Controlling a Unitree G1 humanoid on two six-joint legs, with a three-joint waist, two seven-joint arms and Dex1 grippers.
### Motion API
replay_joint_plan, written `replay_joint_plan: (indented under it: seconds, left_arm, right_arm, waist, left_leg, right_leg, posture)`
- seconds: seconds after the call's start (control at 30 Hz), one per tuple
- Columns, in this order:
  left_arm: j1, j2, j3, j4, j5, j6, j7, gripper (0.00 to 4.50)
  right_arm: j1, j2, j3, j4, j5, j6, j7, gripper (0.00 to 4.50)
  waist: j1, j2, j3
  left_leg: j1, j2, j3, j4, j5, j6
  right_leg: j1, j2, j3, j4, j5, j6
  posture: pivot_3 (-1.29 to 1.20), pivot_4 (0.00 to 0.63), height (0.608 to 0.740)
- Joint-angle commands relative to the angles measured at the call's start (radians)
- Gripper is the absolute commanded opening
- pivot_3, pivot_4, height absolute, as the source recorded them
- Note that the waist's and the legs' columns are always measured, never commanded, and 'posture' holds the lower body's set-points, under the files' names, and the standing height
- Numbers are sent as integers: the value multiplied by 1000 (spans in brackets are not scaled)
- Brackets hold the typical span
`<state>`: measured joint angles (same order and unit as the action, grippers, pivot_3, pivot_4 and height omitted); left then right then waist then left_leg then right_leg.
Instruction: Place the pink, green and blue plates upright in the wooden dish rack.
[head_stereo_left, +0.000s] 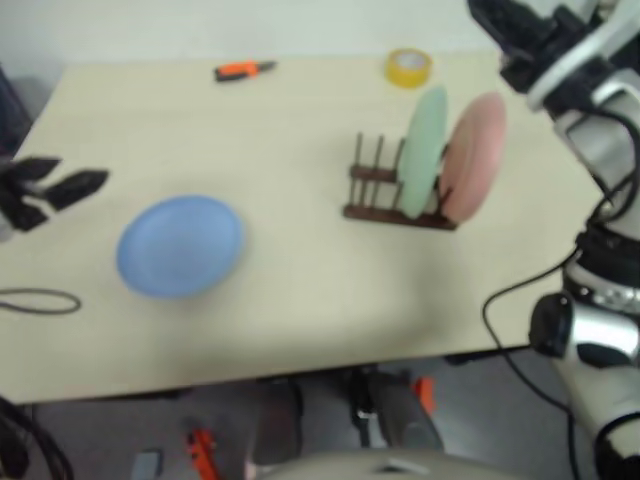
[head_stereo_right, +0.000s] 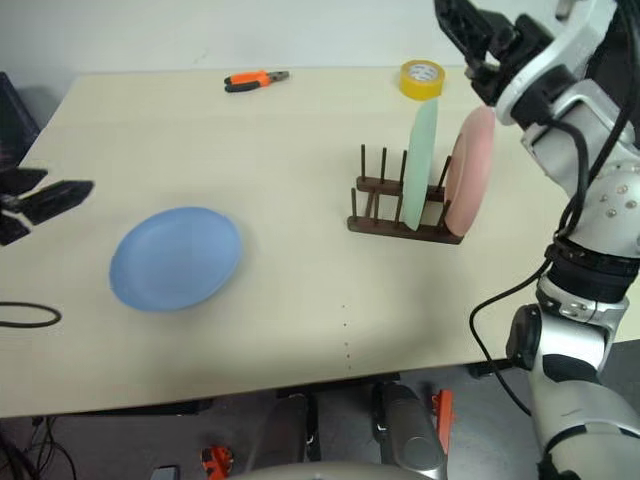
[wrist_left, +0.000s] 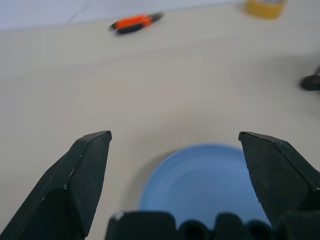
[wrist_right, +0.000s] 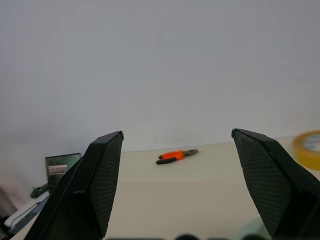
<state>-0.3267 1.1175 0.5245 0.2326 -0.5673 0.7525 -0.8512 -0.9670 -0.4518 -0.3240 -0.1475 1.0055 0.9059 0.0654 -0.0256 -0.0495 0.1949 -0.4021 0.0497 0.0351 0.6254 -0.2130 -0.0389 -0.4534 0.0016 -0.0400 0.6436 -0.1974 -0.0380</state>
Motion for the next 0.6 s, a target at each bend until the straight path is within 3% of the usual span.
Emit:
replay_joint_plan:
  seconds: [0.03, 0.33, 0.6]
  left_arm:
    - [8, 2, -11, 45, 35, 13, 21, 4500]
    - [-6, -135, -173, 102, 119, 138, 160, 4500]
    - [-38, -213, -231, 120, 167, 173, 232, 4500]
  right_arm:
    - [-14, 50, 78, -82, 26, 2, 62, 3776]
    - [77, 17, 407, -165, -217, -34, 255, 3776]
    - [93, 53, 423, -168, -280, -43, 310, 3776]
  waist:
    - [-1, 0, 0]
    - [5, -3, -2]
    - [6, -2, -2]
  left_leg:
    - [0, 0, 0, 0, 0, 0]
    - [-2, 7, 1, 2, 0, 0]
    - [1, 8, 0, 2, 0, 0]
  right_leg:
    - [0, 0, 0, 0, 0, 0]
    - [0, 0, -1, 0, 0, 0]
    - [1, 1, -2, 3, 0, 0]
  posture:
    - [0, 150, 740]
    - [0, 150, 740]
    - [0, 150, 740]
